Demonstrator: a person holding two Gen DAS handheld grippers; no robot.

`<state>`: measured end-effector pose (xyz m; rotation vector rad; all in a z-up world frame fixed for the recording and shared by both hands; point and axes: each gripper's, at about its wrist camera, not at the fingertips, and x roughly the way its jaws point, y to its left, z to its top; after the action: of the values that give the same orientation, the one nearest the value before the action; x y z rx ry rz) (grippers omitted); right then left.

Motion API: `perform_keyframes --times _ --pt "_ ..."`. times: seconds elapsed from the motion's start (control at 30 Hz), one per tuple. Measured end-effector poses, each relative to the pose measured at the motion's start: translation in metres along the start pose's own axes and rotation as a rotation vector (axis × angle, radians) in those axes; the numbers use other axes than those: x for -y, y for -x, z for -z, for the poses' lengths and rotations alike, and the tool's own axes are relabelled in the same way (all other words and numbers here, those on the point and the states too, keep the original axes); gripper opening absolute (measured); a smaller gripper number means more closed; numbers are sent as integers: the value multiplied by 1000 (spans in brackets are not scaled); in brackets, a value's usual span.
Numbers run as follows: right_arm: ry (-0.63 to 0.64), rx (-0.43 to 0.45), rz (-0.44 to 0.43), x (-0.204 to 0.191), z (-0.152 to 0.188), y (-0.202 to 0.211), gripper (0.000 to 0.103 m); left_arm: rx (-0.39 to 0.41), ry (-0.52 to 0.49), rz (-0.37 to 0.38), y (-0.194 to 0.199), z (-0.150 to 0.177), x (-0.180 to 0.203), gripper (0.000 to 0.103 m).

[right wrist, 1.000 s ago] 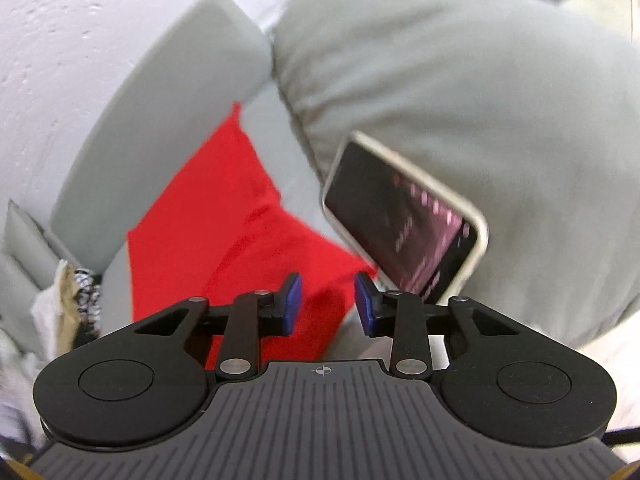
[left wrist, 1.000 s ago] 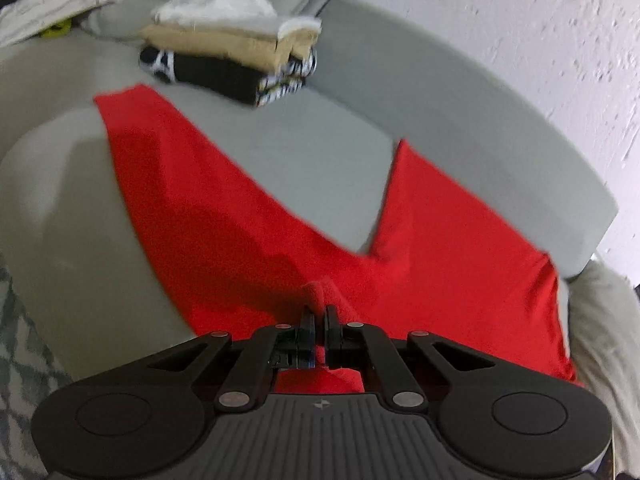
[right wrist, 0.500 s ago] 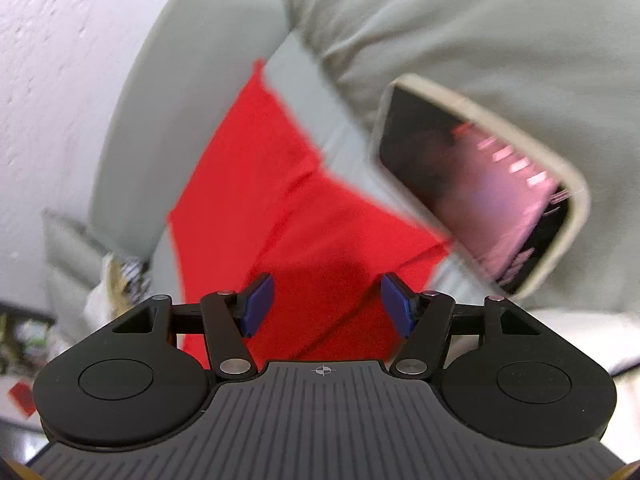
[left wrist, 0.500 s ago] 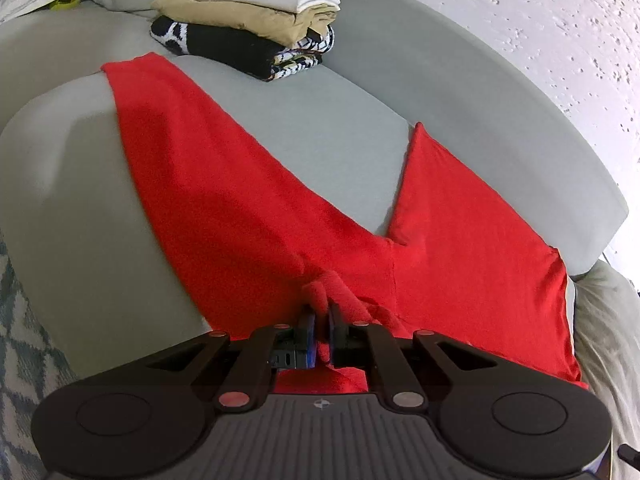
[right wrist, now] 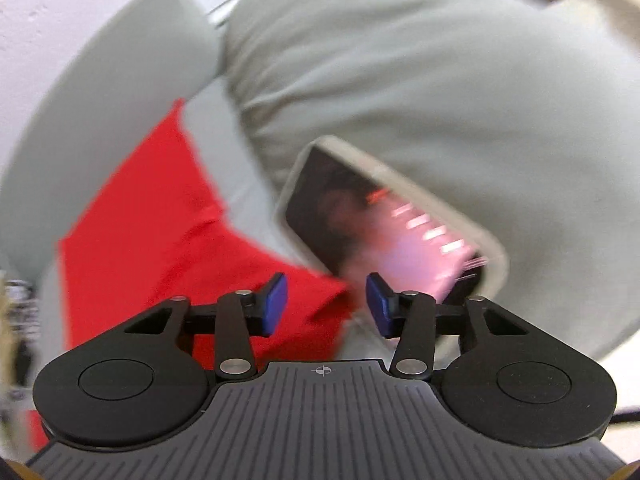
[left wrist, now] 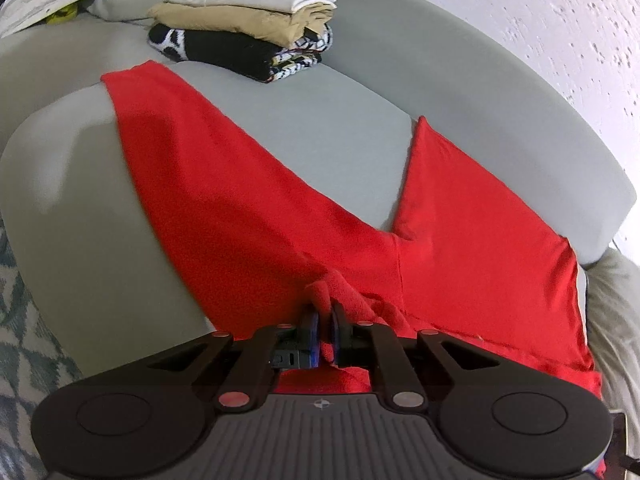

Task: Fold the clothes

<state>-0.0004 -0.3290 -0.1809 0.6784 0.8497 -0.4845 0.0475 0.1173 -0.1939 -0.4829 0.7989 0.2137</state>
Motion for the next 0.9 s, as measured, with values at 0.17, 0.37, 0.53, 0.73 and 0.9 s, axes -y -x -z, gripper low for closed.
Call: perform_keyframes --times 0.17,0.37,0.53,0.73,0.9 --pt "-32 -9 -65 13 -5 35 59 42 -39 -33 39 2 -10 25" --pt "45 45 -99 -7 -5 44 64 195 -11 -129 67 -2 -14 20" --pt "142 -43 -226 -30 5 28 59 109 -64 -10 33 -35 1 40" --pt "226 -153 -434 -47 11 0 57 -121 -9 -2 -13 -79 -4 52" --pt "234 -204 -420 -47 18 -24 55 -266 50 -3 -30 -87 -13 50"
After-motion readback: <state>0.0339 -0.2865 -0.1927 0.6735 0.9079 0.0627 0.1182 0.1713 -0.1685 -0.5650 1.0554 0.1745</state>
